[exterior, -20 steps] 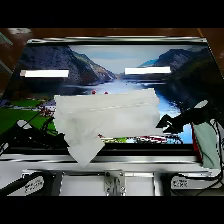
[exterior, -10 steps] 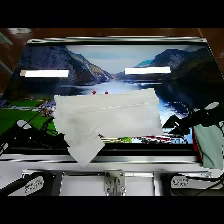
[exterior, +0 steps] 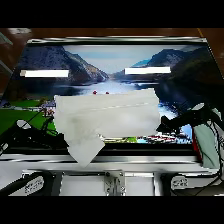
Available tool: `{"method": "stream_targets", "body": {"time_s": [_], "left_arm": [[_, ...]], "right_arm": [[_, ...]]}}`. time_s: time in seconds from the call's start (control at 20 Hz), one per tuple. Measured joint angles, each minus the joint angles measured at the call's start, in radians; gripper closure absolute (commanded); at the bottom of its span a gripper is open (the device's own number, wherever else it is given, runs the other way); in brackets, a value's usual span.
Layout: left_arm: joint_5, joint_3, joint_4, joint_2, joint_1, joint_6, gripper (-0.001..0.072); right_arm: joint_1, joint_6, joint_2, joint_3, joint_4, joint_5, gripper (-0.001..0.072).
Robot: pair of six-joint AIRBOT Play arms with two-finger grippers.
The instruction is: Fold the shirts.
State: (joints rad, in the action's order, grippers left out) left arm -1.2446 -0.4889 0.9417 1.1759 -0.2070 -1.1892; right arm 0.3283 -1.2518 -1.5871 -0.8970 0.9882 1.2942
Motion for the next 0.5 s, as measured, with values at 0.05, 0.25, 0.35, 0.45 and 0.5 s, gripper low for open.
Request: {"method": "stream_targets", "body": {"time_s": [0.05, 0.25, 0.35, 0.45, 0.5], "left_arm": [[0.0, -0.011, 0.0, -0.006, 0.0, 0.0, 0.0671], [-0.006, -0.138, 0.001, -0.031, 0.001, 0.002, 0.0671], [-0.011, -0.238, 0.001, -0.029, 0.001, 0.002, 0.0671], [-0.013, -0.337, 0.0, -0.012, 0.001, 0.002, 0.0671], [-0.014, -0.387, 0.0, 0.006, 0.001, 0.002, 0.0671]], "right_arm": [[-0.006, 0.006, -0.001, -0.005, -0.003, 0.0, 0.065], [-0.034, 0.063, -0.004, -0.076, -0.033, 0.033, 0.065], [-0.073, 0.074, -0.004, -0.14, -0.014, 0.029, 0.0651], [-0.121, 0.057, -0.006, -0.208, 0.019, -0.031, 0.0651], [-0.145, 0.037, -0.008, -0.245, 0.034, -0.076, 0.0651]]}}
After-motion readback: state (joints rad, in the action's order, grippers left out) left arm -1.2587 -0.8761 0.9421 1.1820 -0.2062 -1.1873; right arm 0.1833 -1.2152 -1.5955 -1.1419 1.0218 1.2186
